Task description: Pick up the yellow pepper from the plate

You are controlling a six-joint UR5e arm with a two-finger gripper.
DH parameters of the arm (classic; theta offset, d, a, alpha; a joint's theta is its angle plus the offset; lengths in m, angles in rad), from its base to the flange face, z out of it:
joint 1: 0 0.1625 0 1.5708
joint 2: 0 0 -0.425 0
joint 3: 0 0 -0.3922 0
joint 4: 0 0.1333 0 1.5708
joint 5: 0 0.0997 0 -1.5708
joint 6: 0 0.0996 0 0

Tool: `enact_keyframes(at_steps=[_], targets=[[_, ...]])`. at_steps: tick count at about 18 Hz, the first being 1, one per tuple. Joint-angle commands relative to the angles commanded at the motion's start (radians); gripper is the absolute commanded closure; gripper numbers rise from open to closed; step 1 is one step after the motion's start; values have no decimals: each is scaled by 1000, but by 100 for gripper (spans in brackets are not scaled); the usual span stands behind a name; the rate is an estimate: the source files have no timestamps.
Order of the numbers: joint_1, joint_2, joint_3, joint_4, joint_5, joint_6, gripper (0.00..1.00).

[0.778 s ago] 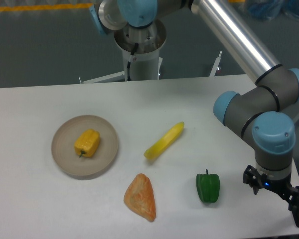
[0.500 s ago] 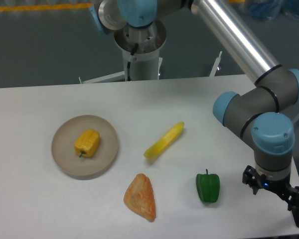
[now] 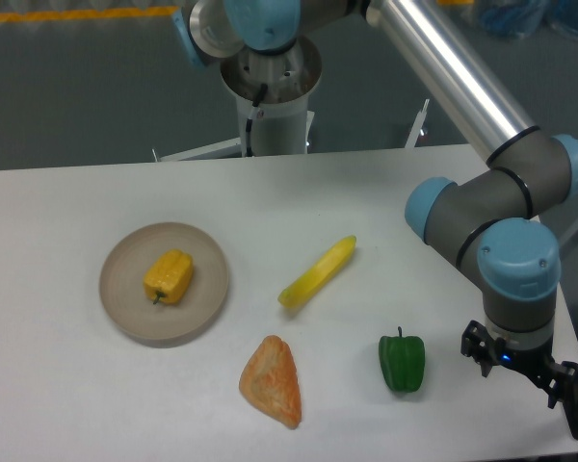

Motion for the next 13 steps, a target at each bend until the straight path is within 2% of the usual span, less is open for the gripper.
enact_keyframes(at_steps=[2,4,5,6,8,10,11,13], targets=[[-3,17,-26,-2,-5,-46,0],[-12,60,-69,-2,-17,-95,0],[-12,90,-91,-2,-63,-159,0],[-8,141,-136,0,-165,-257,0],[-5,212,-205,0,-239,-313,0],[-6,277,-279,-2,-247,-328,0],[-12,325,-339,-2,-252,-350,0],[-20,368,-403,-3,-271,-371,0]])
